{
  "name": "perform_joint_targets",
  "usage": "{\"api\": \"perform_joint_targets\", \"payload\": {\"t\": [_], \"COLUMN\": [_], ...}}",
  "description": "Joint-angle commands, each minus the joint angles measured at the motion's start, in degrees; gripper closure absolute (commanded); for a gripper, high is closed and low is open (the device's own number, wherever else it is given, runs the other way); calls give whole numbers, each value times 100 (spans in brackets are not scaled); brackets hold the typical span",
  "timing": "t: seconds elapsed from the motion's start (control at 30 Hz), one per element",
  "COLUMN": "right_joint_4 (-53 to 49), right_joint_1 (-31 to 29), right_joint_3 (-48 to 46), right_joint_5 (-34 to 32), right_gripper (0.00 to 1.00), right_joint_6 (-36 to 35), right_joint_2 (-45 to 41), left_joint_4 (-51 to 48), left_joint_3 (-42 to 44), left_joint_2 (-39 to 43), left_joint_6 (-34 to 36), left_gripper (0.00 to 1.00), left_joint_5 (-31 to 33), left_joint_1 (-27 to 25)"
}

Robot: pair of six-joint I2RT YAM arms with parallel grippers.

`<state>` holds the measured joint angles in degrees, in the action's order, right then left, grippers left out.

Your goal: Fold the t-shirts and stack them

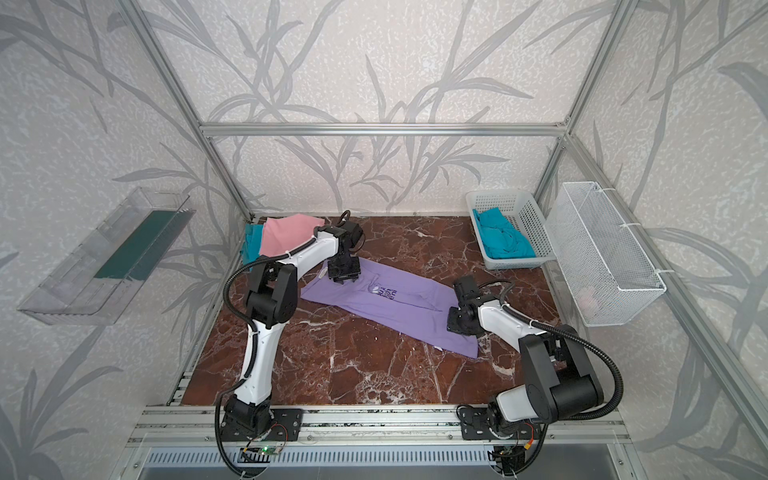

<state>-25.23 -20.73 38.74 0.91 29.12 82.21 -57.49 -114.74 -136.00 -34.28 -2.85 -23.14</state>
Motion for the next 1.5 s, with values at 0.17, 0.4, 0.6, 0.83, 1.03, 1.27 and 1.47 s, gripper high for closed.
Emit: {"api": "perform_joint_targets", "payload": {"t": [0.17,0.4,0.6,0.83,1.03,1.27,1.47], "right_joint_4": [467,886,830,724,862,734,659], "right_joint_1": [-2313,-3518,-3745,-3752,-3745,-3745,-3952], "right_joint_3": [396,2115,2809,2147,1069,1165,613], "right_joint_5": [-11,1084,1452,1373,203,423,543], "right_gripper": [100,100,100,98,94,95,96], "right_joint_6": [207,-715,-1540,-1466,-1137,-861,-785], "right_joint_2": [607,2490,2475,1401,351,1014,1075], "left_joint_4": [-313,511,1059,1290,785,1350,1668], "left_joint_3": [-3162,-3566,-3578,-3631,-2725,523,3648], "left_joint_2": [-2137,-2426,-2284,-1605,-248,2332,4572], "left_joint_6": [459,252,167,186,593,464,67], "left_gripper": [60,57,58,56,58,58,56], "left_joint_5": [-904,-1609,-2093,-2378,-1979,-1004,-416], "left_joint_1": [-86,99,372,556,438,371,305]}}
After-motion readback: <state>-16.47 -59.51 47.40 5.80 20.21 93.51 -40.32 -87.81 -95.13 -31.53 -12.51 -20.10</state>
